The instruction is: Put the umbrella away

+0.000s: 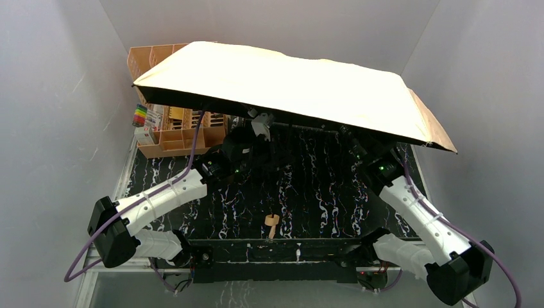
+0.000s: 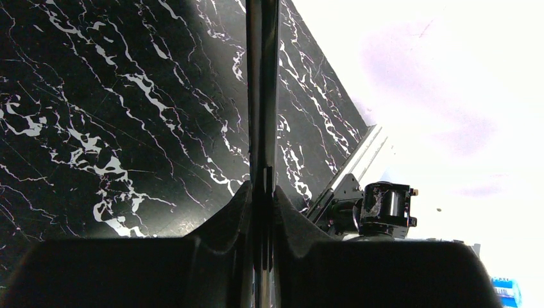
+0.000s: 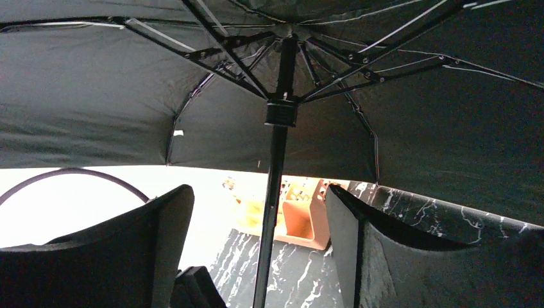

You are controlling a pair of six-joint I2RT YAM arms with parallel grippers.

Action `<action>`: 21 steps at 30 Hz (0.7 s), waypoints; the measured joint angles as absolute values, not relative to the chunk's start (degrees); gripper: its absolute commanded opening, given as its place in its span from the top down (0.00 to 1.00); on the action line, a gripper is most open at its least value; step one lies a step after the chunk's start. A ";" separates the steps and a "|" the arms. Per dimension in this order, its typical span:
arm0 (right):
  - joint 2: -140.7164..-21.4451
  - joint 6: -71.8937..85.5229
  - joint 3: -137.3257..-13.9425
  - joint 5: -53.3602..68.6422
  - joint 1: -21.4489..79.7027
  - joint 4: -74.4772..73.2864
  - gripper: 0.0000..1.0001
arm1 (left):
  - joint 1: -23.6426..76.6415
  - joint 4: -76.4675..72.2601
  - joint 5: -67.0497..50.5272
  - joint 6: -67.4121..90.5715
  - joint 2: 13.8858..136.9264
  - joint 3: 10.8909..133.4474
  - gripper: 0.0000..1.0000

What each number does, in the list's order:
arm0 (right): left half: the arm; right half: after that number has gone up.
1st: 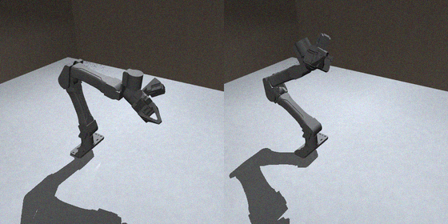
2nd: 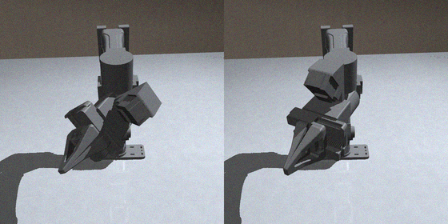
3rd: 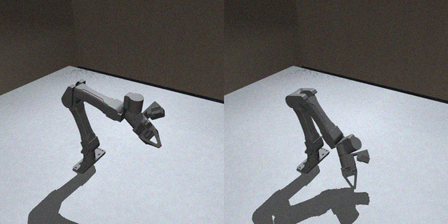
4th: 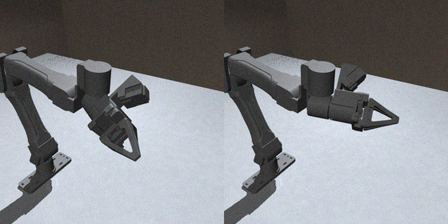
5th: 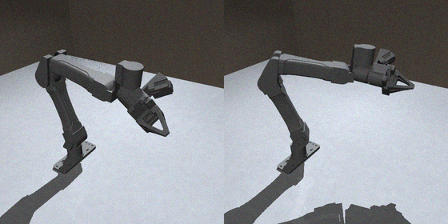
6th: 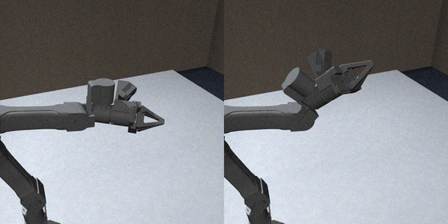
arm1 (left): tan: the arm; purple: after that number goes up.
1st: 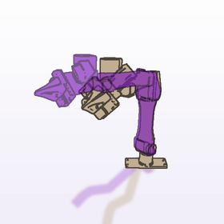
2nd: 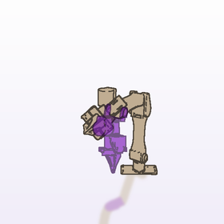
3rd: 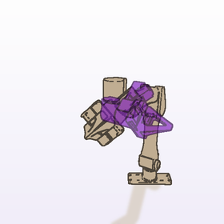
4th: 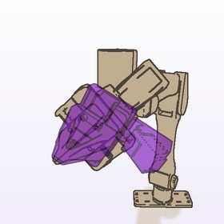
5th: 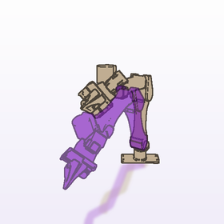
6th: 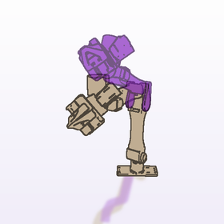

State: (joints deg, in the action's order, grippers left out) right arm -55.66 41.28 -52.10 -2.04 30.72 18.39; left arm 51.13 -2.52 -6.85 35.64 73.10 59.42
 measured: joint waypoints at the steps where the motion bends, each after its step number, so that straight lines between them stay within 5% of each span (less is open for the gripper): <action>1: -56.40 42.11 -52.23 -2.20 30.72 19.09 0.17 | 51.13 -2.52 -6.87 35.66 73.10 59.42 1.00; 21: -72.20 49.95 -59.57 -2.83 30.72 26.85 0.27 | 51.11 -2.31 -6.90 35.81 73.84 59.42 1.00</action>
State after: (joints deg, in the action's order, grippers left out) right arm -72.20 49.95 -59.57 -2.83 30.72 26.85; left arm 51.11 -2.31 -6.90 35.81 73.84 59.42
